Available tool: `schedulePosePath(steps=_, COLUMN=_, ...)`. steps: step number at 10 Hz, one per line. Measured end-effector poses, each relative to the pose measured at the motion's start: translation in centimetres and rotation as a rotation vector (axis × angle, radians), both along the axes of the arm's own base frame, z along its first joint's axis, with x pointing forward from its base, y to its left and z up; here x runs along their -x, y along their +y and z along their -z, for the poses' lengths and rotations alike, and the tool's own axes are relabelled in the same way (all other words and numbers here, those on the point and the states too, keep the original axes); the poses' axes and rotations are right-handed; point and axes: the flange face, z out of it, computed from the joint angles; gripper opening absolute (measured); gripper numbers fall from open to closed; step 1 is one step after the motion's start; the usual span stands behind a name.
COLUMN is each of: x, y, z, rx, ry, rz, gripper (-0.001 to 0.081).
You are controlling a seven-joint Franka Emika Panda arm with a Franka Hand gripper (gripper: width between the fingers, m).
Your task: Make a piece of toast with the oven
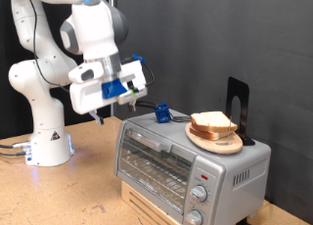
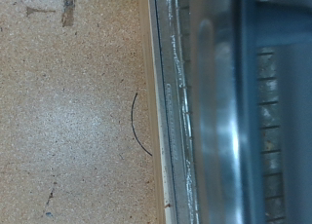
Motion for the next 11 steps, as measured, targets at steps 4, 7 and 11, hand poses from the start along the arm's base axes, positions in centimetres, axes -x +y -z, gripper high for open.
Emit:
schedulePosePath(steps=4, x=-0.7, y=0.4, z=2.5, rx=0.020, ry=-0.011, rz=0.008, gripper=0.0809)
schedulePosePath(steps=7, x=-0.9, y=0.3, z=3.2, rx=0.025, ry=-0.009, rz=0.005, gripper=0.0809)
schedulePosePath(steps=11, x=0.3, y=-1.1, z=3.8, rx=0.017, ry=0.049, rz=-0.072, gripper=0.0809)
